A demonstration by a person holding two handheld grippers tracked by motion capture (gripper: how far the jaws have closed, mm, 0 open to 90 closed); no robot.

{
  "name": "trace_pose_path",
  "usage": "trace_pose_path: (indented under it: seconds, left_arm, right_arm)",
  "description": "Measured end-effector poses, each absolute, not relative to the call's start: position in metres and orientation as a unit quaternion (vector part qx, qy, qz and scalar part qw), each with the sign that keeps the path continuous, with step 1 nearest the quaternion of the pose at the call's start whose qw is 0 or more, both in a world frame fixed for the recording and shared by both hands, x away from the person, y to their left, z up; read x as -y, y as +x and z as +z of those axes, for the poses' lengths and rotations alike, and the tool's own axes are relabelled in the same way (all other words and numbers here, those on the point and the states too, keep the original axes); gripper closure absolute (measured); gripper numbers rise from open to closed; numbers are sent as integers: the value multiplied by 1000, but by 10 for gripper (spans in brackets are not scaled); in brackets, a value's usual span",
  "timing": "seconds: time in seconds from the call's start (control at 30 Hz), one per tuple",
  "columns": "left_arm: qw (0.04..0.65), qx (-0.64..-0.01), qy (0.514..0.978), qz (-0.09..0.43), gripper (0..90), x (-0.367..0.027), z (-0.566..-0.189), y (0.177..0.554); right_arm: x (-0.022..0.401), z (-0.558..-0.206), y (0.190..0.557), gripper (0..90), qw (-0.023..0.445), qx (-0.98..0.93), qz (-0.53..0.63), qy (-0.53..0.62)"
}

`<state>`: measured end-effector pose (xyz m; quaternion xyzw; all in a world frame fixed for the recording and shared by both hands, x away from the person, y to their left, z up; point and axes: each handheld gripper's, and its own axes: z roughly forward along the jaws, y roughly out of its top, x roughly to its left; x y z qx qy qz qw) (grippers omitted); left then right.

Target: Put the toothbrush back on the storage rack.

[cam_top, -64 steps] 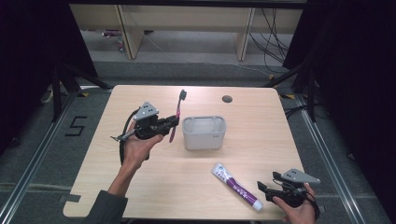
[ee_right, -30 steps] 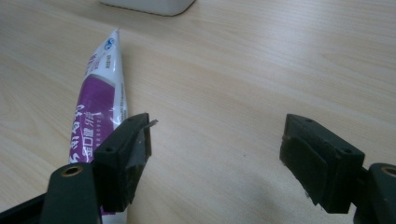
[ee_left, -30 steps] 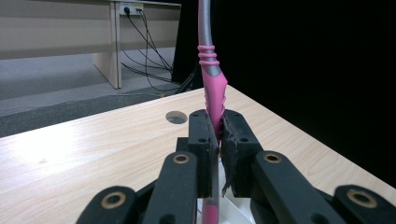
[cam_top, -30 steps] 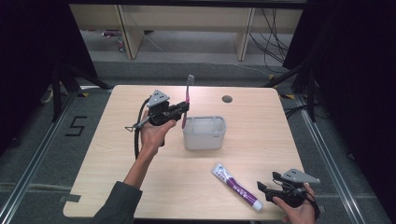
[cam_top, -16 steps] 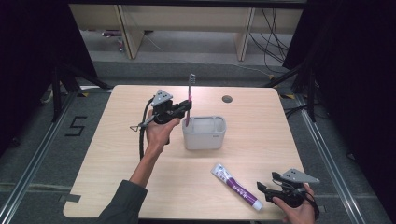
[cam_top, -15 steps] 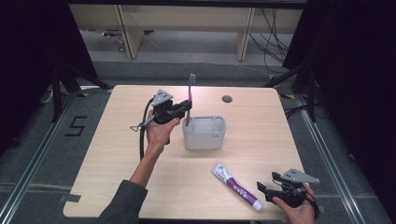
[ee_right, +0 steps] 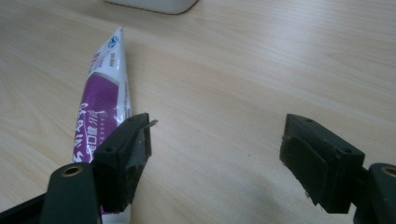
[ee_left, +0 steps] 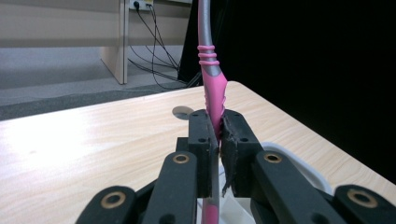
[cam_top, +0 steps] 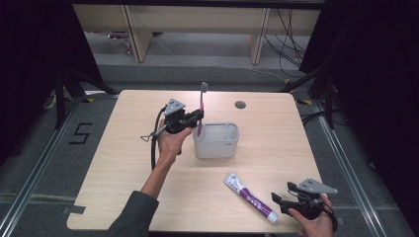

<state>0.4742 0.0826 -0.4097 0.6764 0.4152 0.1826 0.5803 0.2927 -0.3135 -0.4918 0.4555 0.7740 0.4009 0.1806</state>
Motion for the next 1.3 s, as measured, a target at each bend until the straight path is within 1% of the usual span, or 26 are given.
trace_pose_path:
  seconds: [0.1,0.17,0.2,0.23,0.27,0.33,0.43,0.57,0.7,0.73,0.77,0.8,0.93,0.97,1.0,1.07,1.23,1.3]
  left_arm:
    - [576,-419,678,182,822,-84,-415,475]
    - [574,-421,678,181,822,-84,-419,475]
    - [573,-420,680,180,822,-84,-422,475]
    - [571,-422,681,179,822,-84,-423,475]
    - [568,-423,683,179,822,-83,-427,475]
    - [568,-424,683,178,822,-84,-428,475]
    - [564,-426,685,177,822,-84,-430,475]
    - [560,-431,686,174,821,-86,-435,475]
    - [555,-429,692,172,820,-85,-438,474]
    - [553,-428,693,173,820,-85,-439,474]
    - [553,-428,693,173,820,-85,-439,474]
    - [551,-428,695,174,820,-85,-439,474]
    - [540,-428,702,181,819,-84,-440,473]
    - [540,-428,702,180,819,-84,-441,473]
    - [539,-428,702,182,819,-85,-441,473]
    - [533,-429,705,185,819,-84,-442,473]
    - [530,-430,707,184,817,-84,-441,472]
    - [529,-429,708,186,816,-84,-441,472]
  right_arm:
    - [314,-492,293,251,185,-775,400,453]
    - [312,-492,292,251,169,-772,404,461]
    - [313,-492,293,251,179,-774,401,456]
    - [313,-492,293,251,179,-774,401,456]
    - [312,-492,292,251,169,-772,404,461]
    - [312,-492,292,251,167,-773,404,460]
    - [312,-492,293,251,179,-773,403,456]
    - [312,-492,292,251,171,-772,404,460]
    - [313,-492,293,251,178,-776,399,455]
    - [310,-492,291,251,164,-770,400,469]
    - [310,-492,291,251,164,-770,400,469]
    - [312,-492,292,251,175,-775,399,457]
    - [312,-492,293,251,177,-776,399,455]
    - [310,-491,290,251,160,-769,400,471]
    - [310,-491,290,251,159,-769,401,472]
    - [311,-492,291,251,170,-771,400,465]
    - [310,-493,291,251,168,-771,401,464]
    - [311,-493,292,251,175,-773,402,459]
